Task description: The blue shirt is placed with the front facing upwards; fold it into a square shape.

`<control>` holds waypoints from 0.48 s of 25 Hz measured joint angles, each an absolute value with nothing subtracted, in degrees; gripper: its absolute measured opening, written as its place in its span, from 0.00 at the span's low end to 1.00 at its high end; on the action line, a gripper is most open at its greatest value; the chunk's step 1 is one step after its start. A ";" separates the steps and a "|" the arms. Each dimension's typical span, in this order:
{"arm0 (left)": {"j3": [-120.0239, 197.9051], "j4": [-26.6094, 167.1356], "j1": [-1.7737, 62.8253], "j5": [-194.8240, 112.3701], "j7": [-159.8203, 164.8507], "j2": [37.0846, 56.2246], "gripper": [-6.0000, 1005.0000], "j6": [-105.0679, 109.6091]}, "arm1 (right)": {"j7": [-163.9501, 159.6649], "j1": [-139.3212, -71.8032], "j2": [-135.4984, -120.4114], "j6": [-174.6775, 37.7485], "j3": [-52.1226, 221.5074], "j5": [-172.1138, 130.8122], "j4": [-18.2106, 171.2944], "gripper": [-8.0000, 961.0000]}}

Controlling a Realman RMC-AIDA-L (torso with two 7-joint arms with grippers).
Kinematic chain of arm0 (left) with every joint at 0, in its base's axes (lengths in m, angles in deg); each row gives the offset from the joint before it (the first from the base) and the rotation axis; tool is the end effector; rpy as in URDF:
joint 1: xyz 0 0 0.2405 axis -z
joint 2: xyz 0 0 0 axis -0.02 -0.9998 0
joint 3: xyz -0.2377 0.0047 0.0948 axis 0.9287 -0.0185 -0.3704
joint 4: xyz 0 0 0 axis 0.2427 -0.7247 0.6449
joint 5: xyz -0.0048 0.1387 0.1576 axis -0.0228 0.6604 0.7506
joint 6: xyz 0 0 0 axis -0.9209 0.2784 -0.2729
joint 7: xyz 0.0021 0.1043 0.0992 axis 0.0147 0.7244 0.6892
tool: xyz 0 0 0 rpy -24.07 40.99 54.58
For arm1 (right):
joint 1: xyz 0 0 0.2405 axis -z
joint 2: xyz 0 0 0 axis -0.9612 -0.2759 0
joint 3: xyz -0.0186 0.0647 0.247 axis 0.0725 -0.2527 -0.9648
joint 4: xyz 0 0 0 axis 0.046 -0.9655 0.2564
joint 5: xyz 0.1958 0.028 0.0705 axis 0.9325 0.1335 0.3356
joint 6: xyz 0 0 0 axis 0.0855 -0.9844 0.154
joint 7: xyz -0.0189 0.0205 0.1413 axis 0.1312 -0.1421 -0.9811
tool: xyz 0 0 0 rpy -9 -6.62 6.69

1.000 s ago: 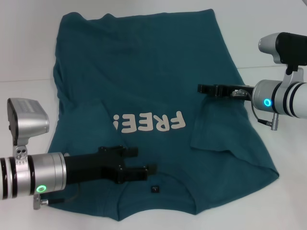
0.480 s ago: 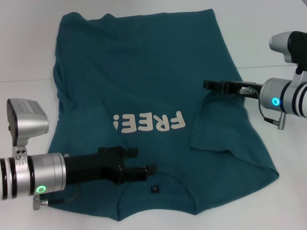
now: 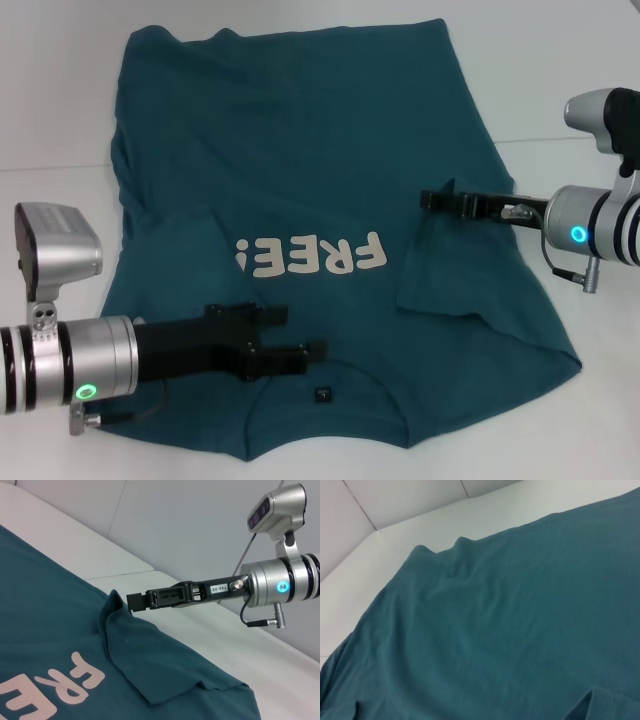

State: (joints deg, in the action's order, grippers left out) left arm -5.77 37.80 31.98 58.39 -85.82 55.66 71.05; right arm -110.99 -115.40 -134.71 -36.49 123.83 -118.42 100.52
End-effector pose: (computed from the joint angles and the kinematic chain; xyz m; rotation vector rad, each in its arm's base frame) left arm -0.2346 0.3392 -0.0631 -2.7256 -0.8808 -0.6596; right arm 0.2741 0.4332 -0.0186 -2.0074 1.2870 0.4930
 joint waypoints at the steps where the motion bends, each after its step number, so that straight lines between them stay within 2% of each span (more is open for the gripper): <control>1: -5.77 37.79 31.98 58.36 -85.82 55.67 0.87 71.02 | -110.94 -115.39 -134.72 -36.86 123.84 -118.42 100.51 0.85; 12: -5.68 37.77 32.08 58.15 -85.85 55.66 0.87 70.40 | -109.64 -118.64 -135.14 -46.08 126.29 -118.11 97.93 0.85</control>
State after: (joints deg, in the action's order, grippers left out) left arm -5.68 37.77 32.08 58.15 -85.85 55.66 70.40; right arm -109.64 -118.64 -135.14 -46.08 126.29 -118.11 97.93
